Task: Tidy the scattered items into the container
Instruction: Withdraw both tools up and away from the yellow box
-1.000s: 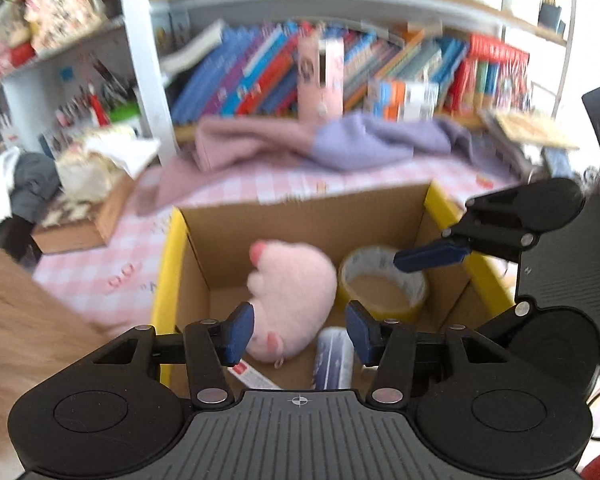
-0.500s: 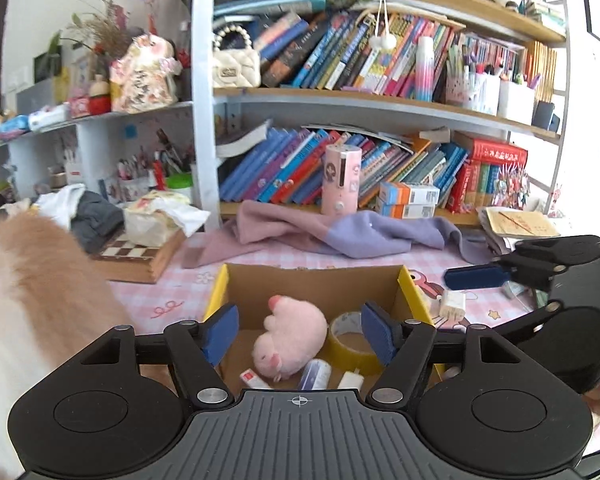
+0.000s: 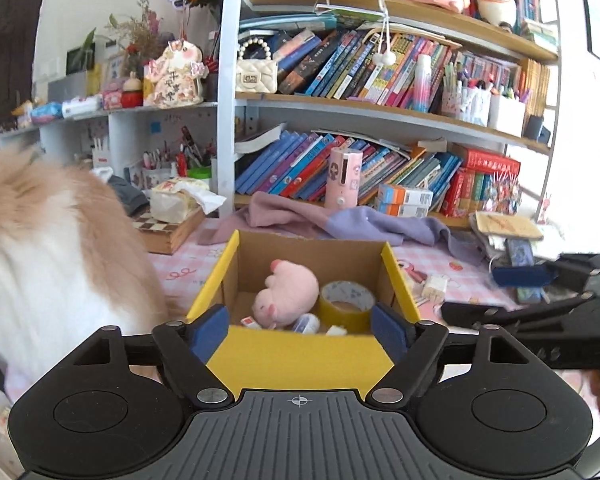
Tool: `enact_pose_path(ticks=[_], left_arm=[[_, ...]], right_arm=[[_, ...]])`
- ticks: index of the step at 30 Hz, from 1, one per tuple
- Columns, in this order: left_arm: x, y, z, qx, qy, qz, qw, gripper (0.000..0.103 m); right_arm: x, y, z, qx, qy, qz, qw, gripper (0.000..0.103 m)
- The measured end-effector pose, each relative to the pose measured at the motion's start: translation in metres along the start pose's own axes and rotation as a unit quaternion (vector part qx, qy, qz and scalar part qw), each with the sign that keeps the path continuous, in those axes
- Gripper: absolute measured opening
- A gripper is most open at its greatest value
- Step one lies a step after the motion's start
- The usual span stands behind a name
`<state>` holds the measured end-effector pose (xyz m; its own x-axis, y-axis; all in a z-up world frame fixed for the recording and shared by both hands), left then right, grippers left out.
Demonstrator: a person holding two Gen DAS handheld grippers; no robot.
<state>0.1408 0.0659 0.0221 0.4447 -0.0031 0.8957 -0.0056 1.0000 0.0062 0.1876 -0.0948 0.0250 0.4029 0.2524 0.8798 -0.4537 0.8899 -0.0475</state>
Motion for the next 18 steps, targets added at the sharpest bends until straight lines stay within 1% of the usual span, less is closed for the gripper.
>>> enact_pose_path(ticks=[3,5,7,10,13,15,18], left_arm=[[-0.01,-0.007,0.011,0.016,-0.003,-0.021,0.9996,0.081],[-0.016,-0.011,0.018,0.026,-0.006,-0.034,0.9991,0.082],[-0.023,-0.014,0.024,0.031,-0.005,-0.038,0.9988,0.082],[-0.034,-0.017,0.031,0.024,0.003,-0.028,0.9993,0.083],[-0.046,-0.021,0.036,0.025,0.013,-0.033,0.9991,0.083],[-0.053,-0.024,0.038,0.026,0.02,-0.038,0.9987,0.084],[-0.063,-0.027,0.038,0.027,0.035,-0.04,0.9982,0.089]], right_arm=[[-0.013,0.001,0.017,-0.028,-0.017,0.006,0.999,0.077],[-0.024,0.003,0.026,-0.042,-0.022,0.014,0.999,0.078],[-0.036,0.004,0.032,-0.05,-0.016,0.012,0.999,0.079],[-0.053,0.005,0.038,-0.052,0.003,-0.009,0.999,0.079],[-0.064,0.008,0.043,-0.055,0.014,-0.014,0.998,0.079],[-0.07,0.009,0.047,-0.055,0.018,-0.014,0.998,0.083],[-0.079,0.011,0.052,-0.056,0.028,-0.018,0.998,0.086]])
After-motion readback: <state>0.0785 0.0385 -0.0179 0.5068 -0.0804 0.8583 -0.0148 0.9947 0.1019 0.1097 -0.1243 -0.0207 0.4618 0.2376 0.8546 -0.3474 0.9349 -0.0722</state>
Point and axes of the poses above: each gripper's, at about its wrist camera, not at the fingertips, and z roughly against the way its jaws point, y to its left, x to its top, the point moved 9 cm from there along -z, roughly the way its jaws point, and after that the axes turned 2 degrees about -z, right-handed, at the moved point
